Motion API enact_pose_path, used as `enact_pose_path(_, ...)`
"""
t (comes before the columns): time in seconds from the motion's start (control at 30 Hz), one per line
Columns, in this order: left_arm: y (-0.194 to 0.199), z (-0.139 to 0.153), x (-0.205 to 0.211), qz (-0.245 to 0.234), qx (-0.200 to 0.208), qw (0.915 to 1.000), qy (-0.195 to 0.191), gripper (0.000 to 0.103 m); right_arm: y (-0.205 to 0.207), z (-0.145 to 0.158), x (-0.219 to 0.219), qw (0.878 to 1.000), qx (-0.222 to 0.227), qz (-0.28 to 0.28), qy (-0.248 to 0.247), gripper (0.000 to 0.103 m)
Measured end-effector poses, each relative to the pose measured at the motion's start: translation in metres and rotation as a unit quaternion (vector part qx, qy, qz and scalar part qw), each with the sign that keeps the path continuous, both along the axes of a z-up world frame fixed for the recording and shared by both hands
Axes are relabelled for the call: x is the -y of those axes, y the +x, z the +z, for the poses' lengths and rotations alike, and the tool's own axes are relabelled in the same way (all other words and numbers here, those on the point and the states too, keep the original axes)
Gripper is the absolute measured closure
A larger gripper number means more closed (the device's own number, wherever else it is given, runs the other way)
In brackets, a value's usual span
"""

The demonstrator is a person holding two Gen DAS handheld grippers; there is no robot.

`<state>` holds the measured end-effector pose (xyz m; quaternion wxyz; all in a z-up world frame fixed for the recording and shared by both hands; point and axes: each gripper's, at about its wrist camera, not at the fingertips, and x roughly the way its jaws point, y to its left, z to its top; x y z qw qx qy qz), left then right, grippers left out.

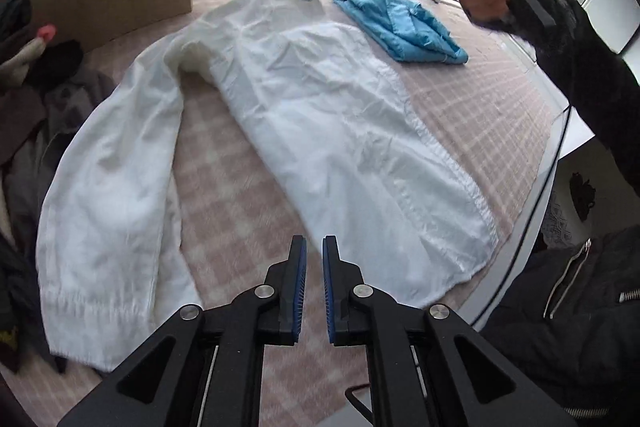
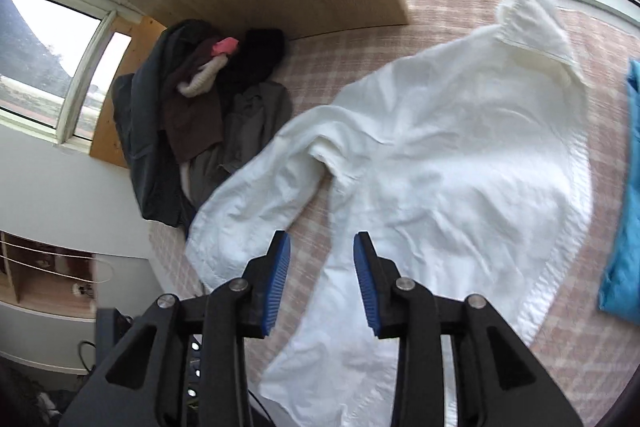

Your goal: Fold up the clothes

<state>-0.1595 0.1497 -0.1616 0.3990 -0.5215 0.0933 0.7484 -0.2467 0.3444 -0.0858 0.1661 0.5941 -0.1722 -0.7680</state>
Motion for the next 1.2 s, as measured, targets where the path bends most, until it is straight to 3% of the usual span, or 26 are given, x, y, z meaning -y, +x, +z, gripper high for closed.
enact_pose_path(0.1, -0.023, -0.017, -0.029, -0.017, 0.018, 0.9995, 0.021, 0.097, 0.033, -0.038, -0.012, 0.999, 0.026, -0.012, 0.043, 0.070)
enact_pose_path(0.23, -0.026, -0.054, -0.058, -0.056, 0.049, 0.9971, -0.014, 0.095, 0.052, -0.099, 0.000, 0.993, 0.060, 0.003, 0.104, 0.070)
enact_pose_path(0.27, -0.023, -0.064, -0.060, -0.061, 0.053, 0.9959, -0.041, 0.094, 0.054, -0.101, -0.003, 0.990, 0.058, 0.002, 0.127, 0.070)
enact_pose_path(0.3, -0.019, -0.072, -0.060, -0.066, 0.052, 0.9944, -0.065, 0.096, 0.056, -0.103, -0.006, 0.987, 0.056, 0.000, 0.149, 0.078)
enact_pose_path(0.4, -0.009, -0.072, -0.043, -0.067, 0.044, 0.9935, -0.081, 0.096, 0.059, -0.094, -0.030, 0.976, 0.048, -0.046, 0.207, 0.078)
enact_pose_path(0.5, -0.008, -0.058, -0.019, -0.042, 0.037, 0.9950, -0.083, 0.098, 0.080, -0.073, -0.033, 0.985, 0.037, -0.051, 0.163, 0.076)
enact_pose_path(0.63, 0.007, -0.042, -0.001, -0.054, 0.030, 0.9950, -0.078, 0.094, 0.137, -0.056, 0.011, 0.992, 0.031, -0.004, 0.119, 0.074)
enact_pose_path(0.73, 0.022, -0.052, 0.000, -0.082, 0.070, 0.9918, -0.067, 0.094, 0.176, -0.067, 0.041, 0.996, 0.051, 0.007, 0.077, 0.074)
enact_pose_path(0.83, 0.035, -0.060, -0.004, -0.101, 0.112, 0.9871, -0.054, 0.094, 0.204, -0.086, 0.053, 0.991, 0.068, 0.009, 0.119, 0.074)
enact_pose_path(0.93, 0.040, -0.052, -0.004, -0.109, 0.128, 0.9850, -0.038, 0.087, 0.226, -0.094, 0.038, 0.980, 0.090, -0.023, 0.174, 0.074)
enact_pose_path(1.07, 0.040, -0.041, -0.004, -0.111, 0.140, 0.9837, -0.021, 0.066, 0.251, -0.088, 0.018, 0.979, 0.092, -0.074, 0.163, 0.074)
enact_pose_path(1.13, 0.039, -0.049, -0.008, -0.111, 0.153, 0.9816, -0.030, 0.066, 0.262, -0.085, 0.009, 0.974, 0.086, -0.108, 0.179, 0.074)
enact_pose_path(1.2, 0.036, -0.060, -0.011, -0.106, 0.180, 0.9776, -0.028, 0.066, 0.274, -0.082, -0.003, 0.973, 0.084, -0.143, 0.163, 0.074)
